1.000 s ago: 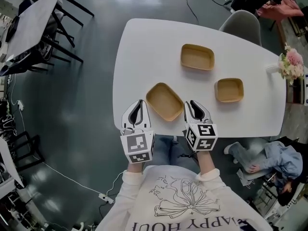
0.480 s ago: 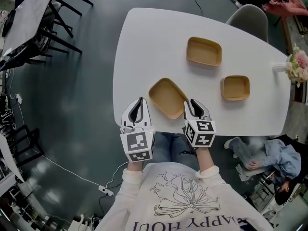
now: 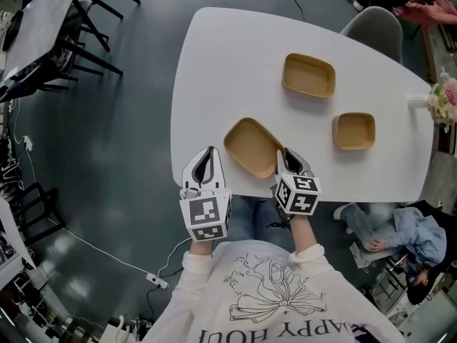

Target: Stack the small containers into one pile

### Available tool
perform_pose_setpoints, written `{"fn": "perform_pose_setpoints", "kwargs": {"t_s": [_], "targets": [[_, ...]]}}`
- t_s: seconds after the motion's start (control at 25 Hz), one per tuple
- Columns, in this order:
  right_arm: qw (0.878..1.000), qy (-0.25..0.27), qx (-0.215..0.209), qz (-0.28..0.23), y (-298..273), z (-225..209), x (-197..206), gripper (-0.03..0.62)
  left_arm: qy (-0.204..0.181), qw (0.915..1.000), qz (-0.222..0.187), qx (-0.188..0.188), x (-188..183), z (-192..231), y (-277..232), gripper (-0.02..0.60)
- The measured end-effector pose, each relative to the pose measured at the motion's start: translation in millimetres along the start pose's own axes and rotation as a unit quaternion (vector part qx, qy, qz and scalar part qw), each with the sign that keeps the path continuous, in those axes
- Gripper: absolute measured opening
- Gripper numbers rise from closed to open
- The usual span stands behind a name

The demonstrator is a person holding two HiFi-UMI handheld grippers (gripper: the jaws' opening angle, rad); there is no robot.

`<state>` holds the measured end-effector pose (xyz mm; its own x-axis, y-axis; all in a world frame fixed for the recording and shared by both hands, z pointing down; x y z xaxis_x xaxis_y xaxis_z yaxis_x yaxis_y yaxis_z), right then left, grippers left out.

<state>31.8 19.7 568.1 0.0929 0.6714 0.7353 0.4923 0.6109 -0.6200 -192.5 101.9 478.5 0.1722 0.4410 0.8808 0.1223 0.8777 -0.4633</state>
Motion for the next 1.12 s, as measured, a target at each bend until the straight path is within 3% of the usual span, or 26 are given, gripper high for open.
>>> {"fn": "perform_pose_setpoints", "kwargs": {"t_s": [0.4,0.72,1.12], "targets": [[1.000,-0.014,0.003,-0.015,17.9,3.7,-23.3,0.041,-0.001,0.9997,-0.016,0.019,-15.0,8.1,0.2,0.008],[0.998,0.002,0.001,-0.055,42.6,-4.1,-79.4,0.041,-0.005,0.9977,-0.047,0.049,-46.0,1.2,-3.8,0.008],[0.997,0.014,0.010,-0.070,64.8,-38.7,-147.9,0.040,-0.014,0.9933,-0.076,0.085,-77.3,-22.9,-10.2,0.008]]}}
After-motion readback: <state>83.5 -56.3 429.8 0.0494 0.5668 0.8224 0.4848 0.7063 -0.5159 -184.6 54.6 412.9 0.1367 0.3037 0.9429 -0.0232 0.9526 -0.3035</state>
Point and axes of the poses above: the fingertips, and each gripper's own axes: y backward along the fingers, z to its left, x out of its underside, the point moved 10 cm from there along y, backward along the fingers, and after that the axes turned 11 degrees about -z, right-handed, at the moved point
